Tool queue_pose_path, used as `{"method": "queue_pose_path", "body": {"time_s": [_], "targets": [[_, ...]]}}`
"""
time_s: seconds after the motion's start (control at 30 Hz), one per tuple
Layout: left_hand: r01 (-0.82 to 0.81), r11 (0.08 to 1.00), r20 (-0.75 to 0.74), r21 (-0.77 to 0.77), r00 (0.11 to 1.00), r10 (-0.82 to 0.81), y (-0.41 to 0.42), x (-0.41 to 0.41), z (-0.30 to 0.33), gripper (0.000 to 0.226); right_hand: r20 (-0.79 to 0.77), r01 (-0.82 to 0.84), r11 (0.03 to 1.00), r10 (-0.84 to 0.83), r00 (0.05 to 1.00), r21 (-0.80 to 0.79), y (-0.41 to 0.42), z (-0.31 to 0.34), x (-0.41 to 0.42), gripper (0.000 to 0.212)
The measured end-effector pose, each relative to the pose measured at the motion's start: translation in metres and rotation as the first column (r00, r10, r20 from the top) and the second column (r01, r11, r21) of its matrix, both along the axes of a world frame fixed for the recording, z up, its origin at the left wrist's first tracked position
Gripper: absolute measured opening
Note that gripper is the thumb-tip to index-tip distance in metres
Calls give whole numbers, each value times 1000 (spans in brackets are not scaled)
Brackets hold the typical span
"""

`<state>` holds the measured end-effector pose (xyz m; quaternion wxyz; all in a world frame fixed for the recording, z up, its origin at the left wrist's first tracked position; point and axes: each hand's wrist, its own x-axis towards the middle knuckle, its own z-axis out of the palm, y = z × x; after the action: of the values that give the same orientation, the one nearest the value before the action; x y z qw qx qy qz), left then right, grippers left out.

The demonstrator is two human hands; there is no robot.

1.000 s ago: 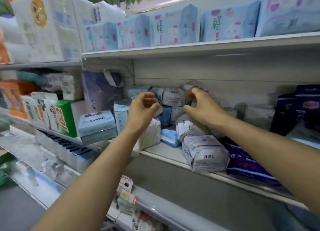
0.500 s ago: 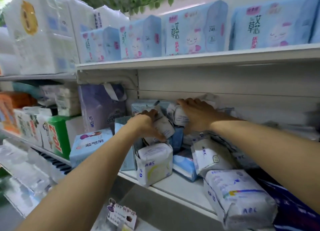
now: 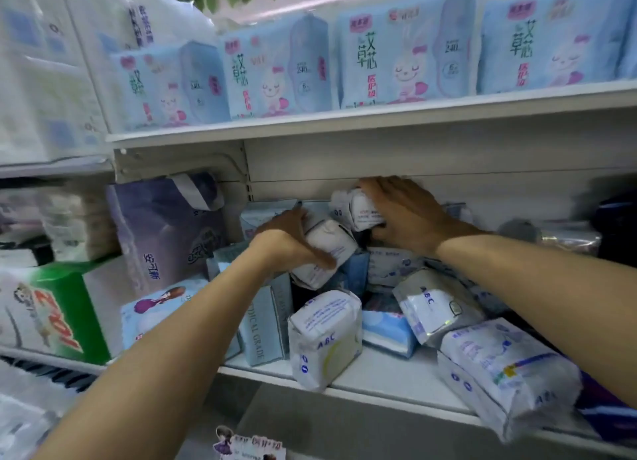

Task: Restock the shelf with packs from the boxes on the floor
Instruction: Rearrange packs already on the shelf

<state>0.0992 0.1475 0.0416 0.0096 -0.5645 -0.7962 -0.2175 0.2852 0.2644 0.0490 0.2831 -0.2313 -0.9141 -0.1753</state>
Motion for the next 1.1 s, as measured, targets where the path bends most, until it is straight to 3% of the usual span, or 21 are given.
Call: {"method": "queue_pose_path", "body": {"time_s": [0.07, 0.17, 0.27, 0.37, 0.6, 0.77, 0.93, 1.1], "targets": [[37, 994, 139, 106, 989, -51, -2, -3, 3, 106, -88, 25, 1000, -25, 996, -1, -10, 5, 8, 73], [50, 948, 375, 315, 911, -173, -7, 4, 10, 77, -226, 111, 993, -115, 967, -27, -28, 13, 21, 78], [21, 894, 587, 448, 747, -312, -17, 26, 19, 64, -393, 139, 980, -184, 901, -141, -44, 14, 42, 79], [38, 886, 705, 463, 590, -394, -27, 58, 20, 39, -557, 99, 963, -227, 798, -251, -62, 5, 72, 72], [189, 878, 781, 440, 402, -478, -38, 166, 11, 38, -652, 150, 933, -337, 679, -327, -110, -21, 187, 65], [286, 827, 808, 484, 216, -548, -51, 294, -1, 27, -789, 41, 887, -429, 440, -459, -171, -30, 308, 51], [386, 800, 871, 459, -19, -490, -78, 447, -36, 45, -757, 126, 819, -567, 325, -560, -239, -52, 453, 46], [558, 725, 907, 404, -146, -394, -115, 599, -78, 44, -681, 263, 719, -694, 232, -643, -311, -74, 599, 47]]}}
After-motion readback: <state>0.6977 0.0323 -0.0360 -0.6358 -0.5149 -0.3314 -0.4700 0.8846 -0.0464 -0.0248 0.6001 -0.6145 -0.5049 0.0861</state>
